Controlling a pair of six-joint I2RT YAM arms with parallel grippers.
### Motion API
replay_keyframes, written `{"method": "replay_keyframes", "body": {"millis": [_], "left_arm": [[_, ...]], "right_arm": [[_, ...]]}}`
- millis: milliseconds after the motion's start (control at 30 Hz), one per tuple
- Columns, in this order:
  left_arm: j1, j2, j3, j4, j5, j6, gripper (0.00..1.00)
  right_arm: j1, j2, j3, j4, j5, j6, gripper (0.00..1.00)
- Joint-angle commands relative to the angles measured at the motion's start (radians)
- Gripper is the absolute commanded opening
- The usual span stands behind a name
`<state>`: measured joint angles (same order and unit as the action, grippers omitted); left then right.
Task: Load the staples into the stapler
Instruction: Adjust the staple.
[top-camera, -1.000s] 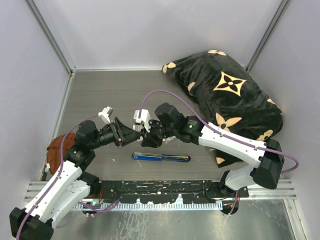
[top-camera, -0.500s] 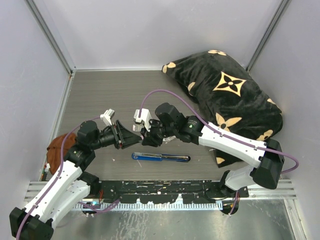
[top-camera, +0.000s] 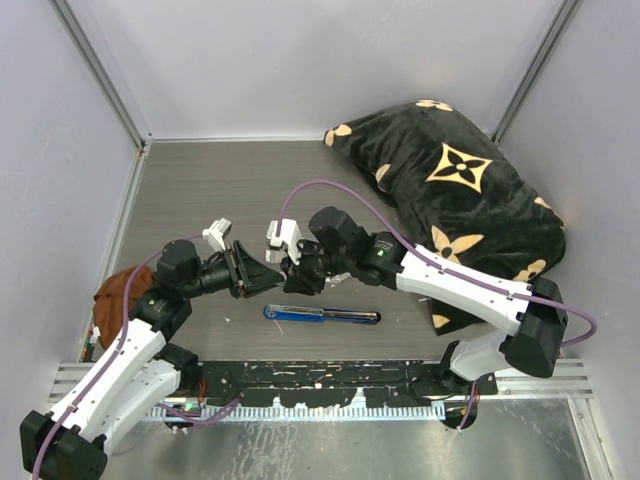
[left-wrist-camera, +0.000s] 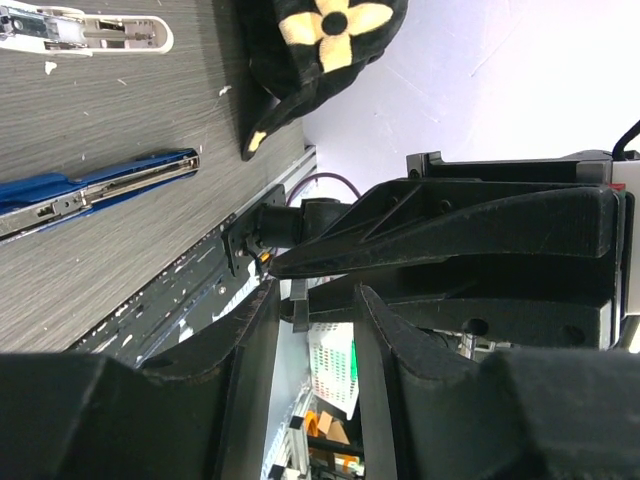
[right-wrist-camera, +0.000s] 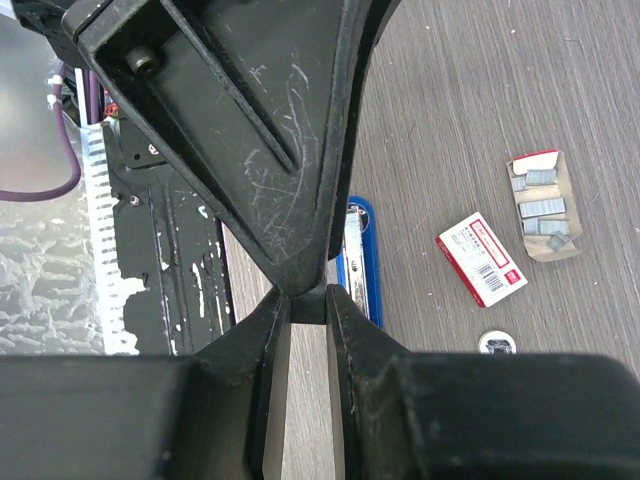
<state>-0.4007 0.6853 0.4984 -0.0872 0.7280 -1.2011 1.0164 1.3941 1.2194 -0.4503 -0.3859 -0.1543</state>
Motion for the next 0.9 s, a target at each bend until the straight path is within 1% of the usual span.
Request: {"method": "replay_keyframes", "body": {"millis": [0,200,467,600,867], "left_arm": [[0.002,0.003,0.007,0.048,0.041,-0.005,0.37],[0.0,0.018,0.011,0.041,0.047,0.005,0.35],[0.0,0.015,0.012,0.02,0.048,0.014,0.27],[0.0,0.011,0.007,0.02,0.047,0.011,0.24],[0.0,0.005,0.0,0.023,0.045,0.005,0.2]], "right_arm": [[0.013,0.007,0.058,0.003,-0.015,-0.003,0.06],[0.024,0.023,0.078,-0.011,-0.01,-0.008,0.06],[0.026,0.017,0.074,-0.013,0.014,-0.006,0.07],[0.027,0.012,0.073,-0.012,0.024,-0.001,0.08],[0.025,0.008,0.069,-0.008,0.039,0.013,0.12]]}}
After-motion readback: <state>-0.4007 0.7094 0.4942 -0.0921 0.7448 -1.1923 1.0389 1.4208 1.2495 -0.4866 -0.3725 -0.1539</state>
